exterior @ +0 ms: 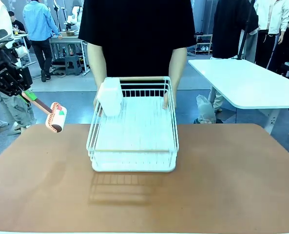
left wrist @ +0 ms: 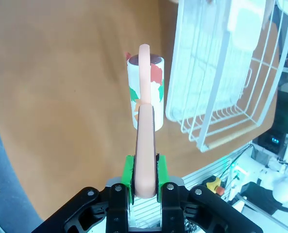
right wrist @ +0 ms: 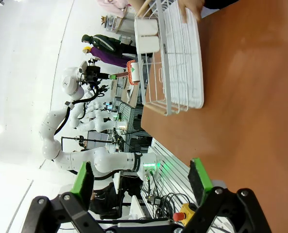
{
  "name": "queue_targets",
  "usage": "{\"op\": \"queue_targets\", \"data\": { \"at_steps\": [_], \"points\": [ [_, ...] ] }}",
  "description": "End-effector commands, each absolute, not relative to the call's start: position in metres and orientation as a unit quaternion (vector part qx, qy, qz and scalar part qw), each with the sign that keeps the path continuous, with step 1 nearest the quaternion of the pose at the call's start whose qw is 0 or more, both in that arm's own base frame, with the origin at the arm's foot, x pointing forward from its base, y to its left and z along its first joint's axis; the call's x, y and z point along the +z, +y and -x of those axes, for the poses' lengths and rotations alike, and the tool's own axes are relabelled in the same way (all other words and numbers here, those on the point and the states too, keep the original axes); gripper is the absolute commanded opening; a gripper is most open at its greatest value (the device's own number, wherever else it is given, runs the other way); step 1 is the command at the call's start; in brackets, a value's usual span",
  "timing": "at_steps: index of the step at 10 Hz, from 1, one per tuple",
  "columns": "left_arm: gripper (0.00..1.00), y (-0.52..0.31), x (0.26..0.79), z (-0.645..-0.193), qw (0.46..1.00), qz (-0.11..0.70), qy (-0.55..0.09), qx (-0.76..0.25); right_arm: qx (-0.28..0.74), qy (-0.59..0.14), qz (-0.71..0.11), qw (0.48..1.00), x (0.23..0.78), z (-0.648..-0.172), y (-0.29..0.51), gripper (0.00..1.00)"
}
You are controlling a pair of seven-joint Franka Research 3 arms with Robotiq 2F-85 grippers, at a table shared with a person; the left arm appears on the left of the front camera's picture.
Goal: Clean the table.
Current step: Place the Lint Roller down when the Dish drying rack is positioned in the middle of the table.
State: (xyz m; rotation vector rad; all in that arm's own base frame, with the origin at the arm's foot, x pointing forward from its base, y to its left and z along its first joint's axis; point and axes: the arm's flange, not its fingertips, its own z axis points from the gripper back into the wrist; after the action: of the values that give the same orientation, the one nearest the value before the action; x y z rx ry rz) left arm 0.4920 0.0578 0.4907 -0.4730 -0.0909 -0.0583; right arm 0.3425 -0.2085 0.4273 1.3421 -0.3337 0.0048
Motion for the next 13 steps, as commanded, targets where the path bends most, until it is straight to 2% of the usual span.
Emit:
{"op": "queue_targets", "data": {
  "at_steps": [1,13],
  "points": [
    [0.22,0.0599,0.495,-0.4931,0.97,0.236,-0.042,-0.033,0.006,-0.157,-0.619,0.769,0.4305,-0.3417,-0.2085,1.0],
    [0.22,0.0599,0.495,-0.4931,0.97,0.236,-0.042,-0.033,0.006,-0.157,-0.619,0.769,0.4305,-0.3417,-0.2085,1.0]
  ]
}}
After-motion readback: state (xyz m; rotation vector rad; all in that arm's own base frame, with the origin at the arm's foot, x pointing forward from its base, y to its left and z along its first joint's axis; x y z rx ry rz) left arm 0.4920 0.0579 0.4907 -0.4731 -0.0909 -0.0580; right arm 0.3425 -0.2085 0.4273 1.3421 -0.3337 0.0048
